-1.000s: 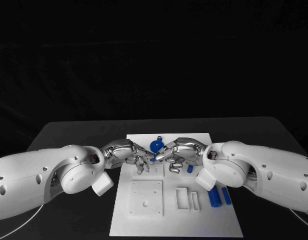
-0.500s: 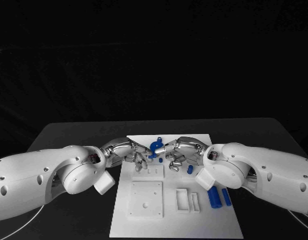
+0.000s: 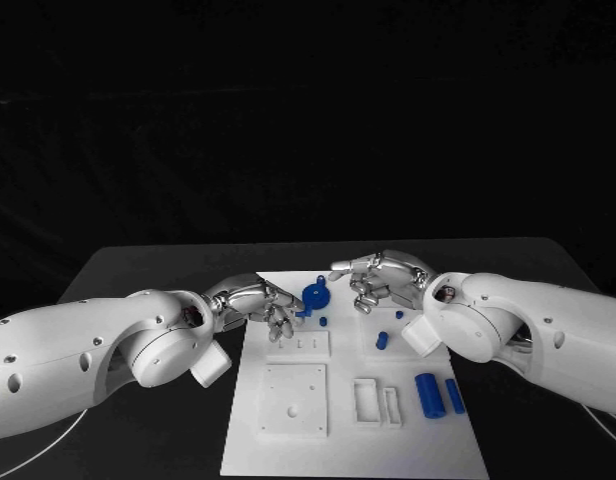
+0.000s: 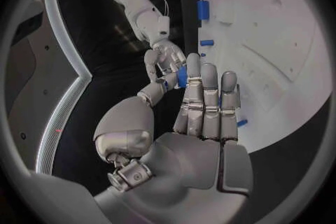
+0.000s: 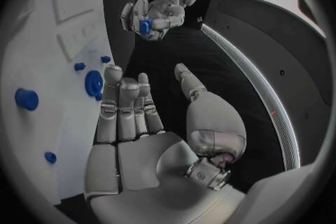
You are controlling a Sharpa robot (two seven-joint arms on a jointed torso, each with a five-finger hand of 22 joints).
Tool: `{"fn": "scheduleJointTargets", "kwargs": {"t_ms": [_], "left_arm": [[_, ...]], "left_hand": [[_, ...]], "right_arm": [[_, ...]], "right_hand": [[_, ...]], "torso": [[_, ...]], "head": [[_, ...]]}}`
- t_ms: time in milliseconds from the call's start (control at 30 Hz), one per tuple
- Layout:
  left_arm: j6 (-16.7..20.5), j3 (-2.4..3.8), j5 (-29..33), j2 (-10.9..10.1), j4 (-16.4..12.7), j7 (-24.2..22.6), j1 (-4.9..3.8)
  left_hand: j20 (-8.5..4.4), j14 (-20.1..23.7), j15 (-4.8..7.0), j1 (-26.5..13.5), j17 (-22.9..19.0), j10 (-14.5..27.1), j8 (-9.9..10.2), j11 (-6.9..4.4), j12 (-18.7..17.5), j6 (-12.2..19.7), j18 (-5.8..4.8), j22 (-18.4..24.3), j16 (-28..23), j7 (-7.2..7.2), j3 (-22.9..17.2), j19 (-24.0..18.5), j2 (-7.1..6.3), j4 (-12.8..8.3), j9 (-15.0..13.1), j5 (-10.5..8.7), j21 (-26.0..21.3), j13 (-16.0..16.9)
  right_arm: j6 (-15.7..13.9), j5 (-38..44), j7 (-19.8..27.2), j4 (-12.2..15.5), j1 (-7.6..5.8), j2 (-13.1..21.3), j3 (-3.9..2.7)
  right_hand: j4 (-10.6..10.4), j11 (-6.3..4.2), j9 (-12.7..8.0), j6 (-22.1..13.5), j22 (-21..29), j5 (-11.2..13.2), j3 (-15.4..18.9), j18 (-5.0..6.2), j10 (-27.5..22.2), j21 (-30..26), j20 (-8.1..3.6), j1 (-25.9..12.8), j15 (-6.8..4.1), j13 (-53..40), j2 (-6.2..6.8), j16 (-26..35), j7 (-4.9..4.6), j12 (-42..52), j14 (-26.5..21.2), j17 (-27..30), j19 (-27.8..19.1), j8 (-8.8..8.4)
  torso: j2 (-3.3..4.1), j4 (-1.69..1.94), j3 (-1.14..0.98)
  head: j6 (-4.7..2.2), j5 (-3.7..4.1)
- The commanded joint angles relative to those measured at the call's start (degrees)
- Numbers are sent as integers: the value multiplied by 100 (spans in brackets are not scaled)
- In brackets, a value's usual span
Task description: Assemble the parts on the task board
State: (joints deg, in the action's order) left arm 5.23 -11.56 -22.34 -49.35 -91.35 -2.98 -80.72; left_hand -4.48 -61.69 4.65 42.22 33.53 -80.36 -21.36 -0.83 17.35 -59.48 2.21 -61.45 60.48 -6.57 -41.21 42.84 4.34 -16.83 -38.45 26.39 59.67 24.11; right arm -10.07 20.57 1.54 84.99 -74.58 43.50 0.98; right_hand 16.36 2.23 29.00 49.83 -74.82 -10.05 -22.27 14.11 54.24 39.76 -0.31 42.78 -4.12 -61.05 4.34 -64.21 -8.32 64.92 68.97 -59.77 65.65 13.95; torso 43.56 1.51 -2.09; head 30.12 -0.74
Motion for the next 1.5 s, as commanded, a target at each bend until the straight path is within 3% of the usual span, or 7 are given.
{"fn": "scheduleJointTargets", "kwargs": {"t_ms": [33,233,333,633,767,967,1500], "left_arm": [[34,10,-560,11,17,419,-48],[-321,10,-635,146,203,1283,-244],[-321,9,-752,234,306,1649,-307],[-35,-12,-1236,568,568,2298,-311],[66,-159,-1606,676,592,2421,-311],[283,-203,-2326,960,715,2499,-308],[499,-230,-3424,1186,910,2540,-33]], "left_hand": [[-549,-67,4,53,9,-47,-26,-32,39,-398,45,2,44,349,-45,49,-40,3,-17,16,47,16],[-624,-222,98,93,54,-207,2,-120,189,-413,71,7,173,354,-37,193,-82,7,-49,-39,160,143],[-677,-305,162,111,91,-272,26,-169,311,-432,85,12,275,363,-32,279,-103,7,-62,-36,236,269],[-867,-550,396,69,210,-368,31,-310,858,-572,138,-26,677,450,-80,515,-118,2,-179,88,586,732],[-1001,-843,594,137,378,-546,78,-420,1453,-560,223,-99,1121,518,-98,774,-158,0,-208,99,890,1093],[-1104,-933,707,94,513,-404,107,-491,2303,-646,296,-153,1614,592,-139,952,-185,3,-265,60,1166,1591],[-1127,-1088,810,147,505,-312,75,-590,2872,-862,358,-144,1921,687,-173,1209,-289,29,-339,-1,1222,1779]], "right_arm": [[-155,-289,411,-93,-114,32,-6],[-121,-244,616,-594,-443,55,-11],[296,-70,625,-964,-531,2,-71],[408,179,819,-1996,-655,-291,-129],[457,824,926,-2241,-657,-406,-129],[438,1627,990,-2585,-657,-630,-129],[503,1651,957,-2555,-657,-678,-129]], "right_hand": [[-8,-4,-12,-14,60,-59,33,74,-62,-158,71,-52,9,161,-25,191,-30,-141,-113,134,-152,-18],[-6,42,-29,-16,284,-171,-6,35,-118,-698,318,-138,66,863,-100,967,-78,-788,-388,677,-584,-11],[1,109,-39,-29,514,-415,-29,-27,-116,-1139,496,-190,179,1392,-102,1613,-134,-1340,-539,1097,-1007,-4],[16,456,-84,-194,1027,-587,113,-286,-34,-2227,990,-127,979,3714,-111,3839,-270,-3854,-1381,2241,-2618,28],[7,511,-139,-244,1024,-648,157,-287,154,-2297,1069,-39,1069,4228,-132,4156,-291,-4357,-1447,2400,-2817,28],[-2,603,-198,-276,1010,-678,196,-296,154,-2364,1132,-4,1151,4546,-132,4350,-307,-4659,-1554,2482,-3016,28],[-16,619,-236,-299,988,-754,204,-283,200,-2374,1163,16,1167,4687,-118,4410,-317,-4756,-1566,2500,-3077,29]], "torso": [[-40,-16,-11],[-110,-21,-23],[-149,-20,-30],[-262,0,-58],[-304,9,-68],[-355,22,-81],[-362,23,-80]], "head": [[13,0],[67,-27],[93,-28],[214,-100],[284,-119],[356,-107],[450,-76]]}}
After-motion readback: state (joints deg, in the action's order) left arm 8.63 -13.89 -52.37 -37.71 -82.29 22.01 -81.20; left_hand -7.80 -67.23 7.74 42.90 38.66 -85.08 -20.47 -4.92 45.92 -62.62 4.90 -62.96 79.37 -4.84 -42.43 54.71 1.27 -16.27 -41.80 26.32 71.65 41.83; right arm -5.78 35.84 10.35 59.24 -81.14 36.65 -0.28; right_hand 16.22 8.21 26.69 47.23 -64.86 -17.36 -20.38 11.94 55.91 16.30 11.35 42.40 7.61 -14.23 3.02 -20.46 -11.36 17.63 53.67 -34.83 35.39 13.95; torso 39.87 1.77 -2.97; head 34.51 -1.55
